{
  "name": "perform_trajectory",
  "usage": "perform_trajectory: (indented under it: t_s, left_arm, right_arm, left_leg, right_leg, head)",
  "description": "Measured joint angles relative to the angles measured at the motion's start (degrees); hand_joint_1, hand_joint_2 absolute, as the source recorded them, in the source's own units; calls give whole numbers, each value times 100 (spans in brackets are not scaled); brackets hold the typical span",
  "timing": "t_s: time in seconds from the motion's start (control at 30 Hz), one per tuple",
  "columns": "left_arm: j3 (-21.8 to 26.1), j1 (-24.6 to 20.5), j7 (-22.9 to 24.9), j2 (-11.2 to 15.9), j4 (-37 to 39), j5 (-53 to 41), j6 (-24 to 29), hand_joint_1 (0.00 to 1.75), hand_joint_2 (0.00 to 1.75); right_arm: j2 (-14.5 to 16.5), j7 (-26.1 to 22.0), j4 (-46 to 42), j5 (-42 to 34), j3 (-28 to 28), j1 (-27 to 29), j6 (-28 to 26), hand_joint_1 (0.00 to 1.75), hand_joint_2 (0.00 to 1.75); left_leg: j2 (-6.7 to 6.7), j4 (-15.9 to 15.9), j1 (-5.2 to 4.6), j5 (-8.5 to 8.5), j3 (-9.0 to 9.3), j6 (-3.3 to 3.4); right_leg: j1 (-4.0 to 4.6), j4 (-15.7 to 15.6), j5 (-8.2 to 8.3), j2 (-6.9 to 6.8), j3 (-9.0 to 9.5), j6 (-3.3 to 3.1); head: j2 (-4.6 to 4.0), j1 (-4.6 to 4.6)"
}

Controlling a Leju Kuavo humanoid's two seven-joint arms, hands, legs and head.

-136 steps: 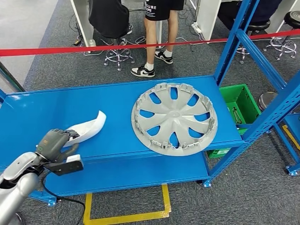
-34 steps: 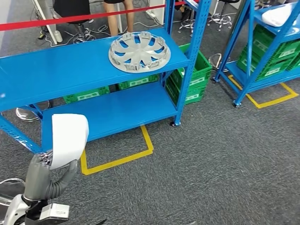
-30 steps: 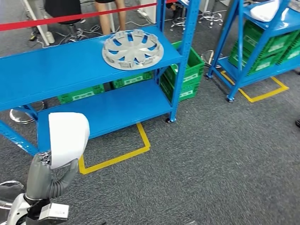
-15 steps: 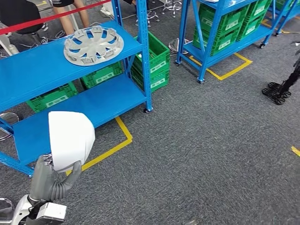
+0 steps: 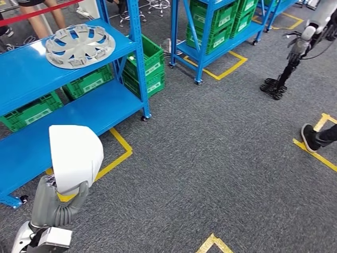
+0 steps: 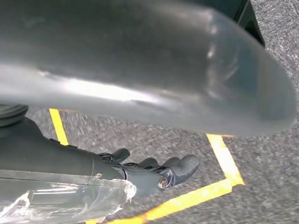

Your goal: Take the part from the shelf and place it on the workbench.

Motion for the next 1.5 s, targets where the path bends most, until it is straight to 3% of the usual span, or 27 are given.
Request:
perform_trajectory:
  t_s: [0.07, 0.1, 0.17, 0.23, 0.3, 0.33, 0.4, 0.47, 0.5, 0.53, 0.57, 0.63, 0.7, 0.73, 0.8, 0.87, 0.93, 1.0, 1.03, 1.07, 1.17, 1.23, 1.3, 1.33, 1.4, 1.47, 1.5]
  left_arm:
    - [1, 0, 0, -7, 0, 0, 0, 168, 175]
    - [1, -1, 0, -11, -1, 0, 0, 168, 175]
    - [2, 4, -1, -18, -7, 0, 1, 168, 175]
    - [2, 3, -1, -21, -15, 0, 2, 168, 175]
    - [1, -4, -1, -24, -18, 0, 2, 168, 175]
    - [0, -3, -1, -26, -19, 0, 3, 168, 175]
    - [3, 8, -1, -29, -20, 1, 3, 168, 175]
    - [6, 23, 0, -30, -21, 2, 3, 168, 175]
    - [7, 26, 1, -31, -21, 2, 3, 168, 175]
    - [7, 26, 1, -32, -21, 2, 3, 168, 175]
    - [7, 26, 1, -33, -21, 2, 4, 168, 175]
    - [8, 21, 1, -34, -21, 2, 4, 168, 175]
    - [8, 15, 9, -34, -28, 15, -7, 168, 175]
    - [7, 14, 49, -36, -31, 72, -66, 168, 175]
    - [8, 42, 197, -68, -17, 352, -391, 168, 175]
    - [7, 114, 273, -138, 41, 638, -740, 168, 175]
    - [3, 185, 207, -210, 102, 742, -824, 168, 175]
    - [1, 214, 160, -260, 143, 789, -817, 168, 175]
    - [2, 214, 155, -276, 160, 808, -818, 168, 175]
    - [2, 211, 153, -291, 172, 829, -824, 168, 175]
    - [3, 188, 152, -330, 182, 869, -840, 168, 175]
    - [3, 162, 146, -341, 183, 874, -842, 168, 175]
    - [0, 139, 138, -348, 183, 875, -843, 168, 175]
    - [-2, 128, 138, -353, 183, 876, -844, 168, 175]
    - [-4, 118, 137, -364, 183, 876, -845, 168, 175]
    - [-6, 131, 136, -369, 189, 876, -847, 168, 175]
    - [-5, 139, 136, -370, 196, 875, -849, 168, 175]
  right_arm:
    - [0, -1, 1, 0, -1, 2, 1, 0, 0]
    - [-1, -1, 1, 0, -1, 3, 1, 0, 0]
    - [-3, -2, -2, 0, -1, -14, 0, 0, 0]
    - [-4, -3, -3, 0, -1, -35, -2, 0, 0]
    - [-5, -3, -1, -1, -2, -26, -2, 0, 0]
    - [-8, -3, 1, -1, -2, -21, -3, 0, 0]
    - [-14, -2, 4, -5, -5, -22, -2, 0, 0]
    - [-17, -3, 3, -5, -7, -32, 4, 0, 0]
    - [-17, -2, 3, -3, -8, -30, 7, 0, 0]
    - [-17, -2, 4, -3, -8, -26, 8, 0, 0]
    - [-17, -1, 4, -3, -8, -23, 7, 0, 0]
    - [-17, -2, 4, -4, -8, -25, 5, 0, 0]
    - [-17, -3, 3, -4, -8, -33, 2, 0, 0]
    - [-18, -9, 2, -12, -8, -30, -6, 0, 0]
    - [-32, -40, 4, -55, -23, -7, -28, 0, 0]
    - [-56, -84, 6, -98, -54, 22, -39, 0, 0]
    - [-66, -109, 6, -109, -74, 17, -42, 0, 0]
    - [-66, -114, 5, -106, -86, -3, -54, 0, 0]
    - [-69, -112, 4, -103, -91, -7, -63, 0, 0]
    - [-74, -109, 4, -101, -95, -7, -74, 0, 0]
    - [-81, -103, -2, -94, -97, -30, -89, 0, 0]
    - [-79, -102, -10, -86, -97, -61, -92, 0, 0]
    - [-82, -101, -14, -81, -97, -67, -96, 0, 0]
    - [-86, -101, -15, -81, -98, -58, -98, 0, 0]
    - [-93, -99, -17, -80, -99, -55, -107, 0, 0]
    - [-99, -96, -17, -72, -99, -65, -115, 0, 0]
    - [-100, -96, -17, -66, -99, -71, -117, 0, 0]
  left_leg:
    - [146, 24, -13, 80, -129, -6]
    - [208, 39, -20, 116, -184, -15]
    - [315, 63, -37, 178, -251, -51]
    - [434, 69, -37, 247, -273, -107]
    - [505, 77, -13, 288, -297, -173]
    - [421, 125, -3, 210, -331, -206]
    - [104, 510, 6, -231, -474, -247]
    - [-116, 1260, -2, -771, -684, -244]
    - [-147, 1571, -6, -892, -741, -236]
    - [-159, 1726, -10, -874, -726, -227]
    - [-168, 1675, -11, -733, -618, -216]
    - [-316, 1067, -4, -413, -149, -190]
    - [-552, 285, 13, -394, 351, -163]
    - [-620, 62, 12, -451, 477, -150]
    - [-521, -27, -1, -450, 479, -105]
    - [-358, -31, 4, -361, 434, -29]
    - [-193, -34, 10, -274, 358, 6]
    - [-37, -32, 15, -209, 267, -16]
    - [40, -32, 22, -182, 227, -36]
    - [114, -31, 33, -161, 197, -58]
    - [305, -27, 68, -124, 174, -150]
    - [392, -24, 62, -105, 172, -232]
    - [473, -33, 70, -95, 166, -313]
    - [450, -16, 88, -118, 162, -351]
    - [227, 321, 110, -349, 12, -383]
    - [-52, 1143, 95, -738, -400, -356]
    - [-114, 1554, 80, -869, -636, -336]
  right_leg:
    - [-9, -17, 190, -22, 260, -6]
    - [-5, -343, 334, -73, 553, -25]
    - [41, -1249, 356, -302, 1205, -84]
    - [106, -1760, 255, -419, 1487, -157]
    - [126, -1826, 336, -312, 1419, -254]
    - [121, -1842, 394, -256, 1374, -306]
    - [101, -1866, 544, -148, 1256, -390]
    - [113, -1854, 699, -14, 1069, -430]
    - [119, -1845, 775, 59, 968, -439]
    - [123, -1831, 847, 129, 868, -441]
    - [123, -1814, 916, 199, 768, -436]
    - [119, -1765, 1049, 341, 573, -411]
    - [131, -1700, 1172, 477, 413, -368]
    - [133, -1686, 1230, 535, 364, -340]
    - [120, -1707, 1337, 630, 318, -276]
    - [107, -1545, 1199, 466, 219, -205]
    - [77, -894, 732, 161, -20, -125]
    - [7, -130, 322, 30, -225, -42]
    - [-31, 15, 250, 5, -195, -7]
    - [-67, -90, 274, -19, -33, 24]
    - [-117, -1278, 513, -241, 848, 85]
    - [-87, -1643, 528, -337, 1058, 5]
    - [-46, -1625, 543, -248, 1007, -132]
    - [-39, -1629, 550, -197, 994, -181]
    - [-39, -1650, 570, -89, 998, -267]
    - [-23, -1655, 580, 33, 976, -322]
    - [-6, -1655, 574, 107, 968, -344]
  head:
    - [0, 0]
    - [0, -1]
    - [0, -2]
    - [0, -5]
    - [0, -4]
    - [0, -5]
    - [0, -11]
    - [0, -17]
    - [0, -17]
    - [0, -16]
    - [0, -16]
    - [0, -17]
    - [0, -15]
    - [0, -13]
    - [0, -14]
    - [0, 1]
    - [0, 30]
    - [0, 40]
    - [0, 40]
    - [0, 40]
    - [0, 39]
    - [0, 26]
    - [0, 13]
    - [0, 8]
    - [0, -11]
    - [0, -40]
    - [0, -48]
